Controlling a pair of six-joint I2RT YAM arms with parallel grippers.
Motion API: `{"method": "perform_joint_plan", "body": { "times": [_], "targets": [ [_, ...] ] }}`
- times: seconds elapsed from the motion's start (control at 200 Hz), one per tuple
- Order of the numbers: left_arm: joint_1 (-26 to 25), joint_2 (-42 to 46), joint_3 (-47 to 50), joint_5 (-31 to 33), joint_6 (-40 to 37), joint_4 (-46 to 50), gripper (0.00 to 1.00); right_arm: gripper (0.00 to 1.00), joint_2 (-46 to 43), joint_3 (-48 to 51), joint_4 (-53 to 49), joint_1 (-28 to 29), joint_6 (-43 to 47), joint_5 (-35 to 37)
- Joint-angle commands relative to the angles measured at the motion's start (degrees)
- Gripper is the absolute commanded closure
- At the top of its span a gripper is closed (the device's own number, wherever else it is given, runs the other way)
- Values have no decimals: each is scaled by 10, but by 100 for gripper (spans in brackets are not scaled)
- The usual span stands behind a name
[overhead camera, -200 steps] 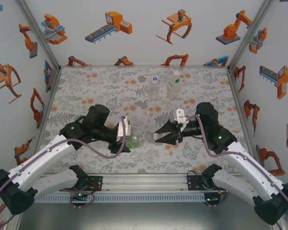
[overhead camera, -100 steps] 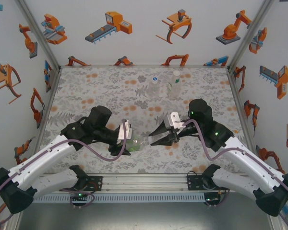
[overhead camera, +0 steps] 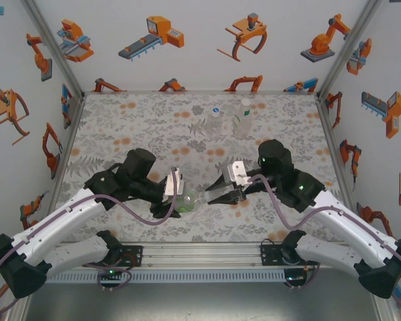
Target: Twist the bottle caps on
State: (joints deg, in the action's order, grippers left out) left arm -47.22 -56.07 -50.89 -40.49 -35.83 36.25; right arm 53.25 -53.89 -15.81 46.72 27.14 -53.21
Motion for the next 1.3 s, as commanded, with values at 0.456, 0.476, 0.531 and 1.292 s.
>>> {"method": "perform_joint_plan", "body": {
  "times": [0.456, 0.476, 0.531, 1.292],
  "targets": [
    [-5, 0, -22, -18, 0, -5, 100, 100, 10, -34, -40, 45, 42, 79],
    [-4, 1, -22, -19, 0, -5, 100, 100, 11, -36, -43, 47, 45, 82],
    [-4, 1, -22, -23, -1, -5, 100, 100, 13, -38, -46, 49, 49, 89],
    [4, -16, -35, -106, 3, 7, 100, 100, 24, -65, -123, 107, 192, 111]
  ]
}}
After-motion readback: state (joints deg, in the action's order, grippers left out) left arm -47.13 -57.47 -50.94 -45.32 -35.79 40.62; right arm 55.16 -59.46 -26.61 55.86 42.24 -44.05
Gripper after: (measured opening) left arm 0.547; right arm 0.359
